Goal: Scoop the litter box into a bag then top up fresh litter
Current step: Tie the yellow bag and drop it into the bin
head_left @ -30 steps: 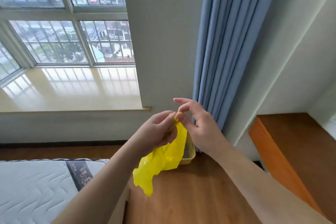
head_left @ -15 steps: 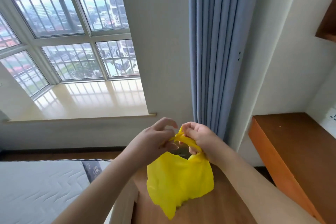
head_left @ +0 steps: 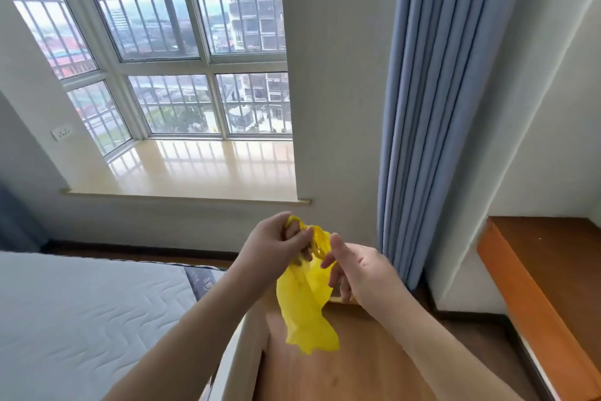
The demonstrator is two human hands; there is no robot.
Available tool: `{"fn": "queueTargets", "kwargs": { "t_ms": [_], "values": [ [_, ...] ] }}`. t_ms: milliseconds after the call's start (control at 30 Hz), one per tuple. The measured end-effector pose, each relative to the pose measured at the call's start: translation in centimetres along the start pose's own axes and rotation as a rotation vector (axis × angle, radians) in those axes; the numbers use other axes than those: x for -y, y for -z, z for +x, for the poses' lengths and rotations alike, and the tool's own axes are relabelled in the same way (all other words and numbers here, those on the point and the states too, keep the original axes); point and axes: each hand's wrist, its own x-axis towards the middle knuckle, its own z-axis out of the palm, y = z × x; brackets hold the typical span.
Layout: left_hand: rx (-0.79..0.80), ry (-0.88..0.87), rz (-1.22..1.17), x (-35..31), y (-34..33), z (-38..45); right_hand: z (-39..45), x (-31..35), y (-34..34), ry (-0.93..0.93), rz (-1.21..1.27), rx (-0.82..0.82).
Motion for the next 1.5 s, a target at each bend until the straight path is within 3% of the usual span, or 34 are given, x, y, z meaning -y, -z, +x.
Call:
{"fn": "queueTargets", "kwargs": {
  "t_ms": [100,233,367,467,533,733,833,900,1033,1133,1200,1300,1500],
  "values": [
    [0.012,0.009,-0.052,1.0,1.9,-2.0,-0.2,-0.1,-4.1,-0.065,0.053,0.109],
    [-0.031,0.021,-0.043,1.8,5.0,-4.6,-1.3,0.2,-7.2,0.008,0.217,0.122],
    [-0.074,0.139,-0.182,2.7,9.0,-6.3,-2.7,0.6,-8.0,0.015,0.116,0.012],
    [-0.197,0.226,-0.652,3.6,11.9,-6.8,-3.9,0.0,-7.4,-0.057,0.185,-0.071],
    [-0.242,0.258,-0.842,4.4,13.7,-7.3,-4.8,-0.8,-6.6,-0.100,0.257,-0.126],
    [-0.425,0.284,-0.960,7.6,16.4,-8.3,-7.4,-2.1,-4.6,-0.122,0.333,-0.327],
    [-0.442,0.187,-0.677,8.6,15.7,-9.1,-8.8,-2.0,-4.6,-0.127,0.317,-0.371],
    [-0.386,0.016,-0.182,8.9,14.5,-9.9,-9.8,-1.8,-4.9,-0.105,0.226,-0.378],
    [-0.080,-0.369,0.577,8.8,11.4,-11.2,-12.6,0.3,-4.8,-0.038,0.069,-0.329],
    [0.120,-0.484,0.901,8.7,8.4,-11.6,-15.3,2.5,-3.8,0.011,0.080,-0.367],
    [0.222,-0.509,0.996,8.5,6.3,-11.8,-17.2,3.3,-2.9,0.034,0.062,-0.402],
    [0.266,-0.598,0.949,8.3,3.2,-12.3,-20.4,3.6,-1.6,0.058,-0.088,-0.403],
    [0.361,-0.864,0.862,6.0,-5.3,-15.4,-28.4,1.0,1.3,-0.053,-0.688,-0.414]
  ]
}}
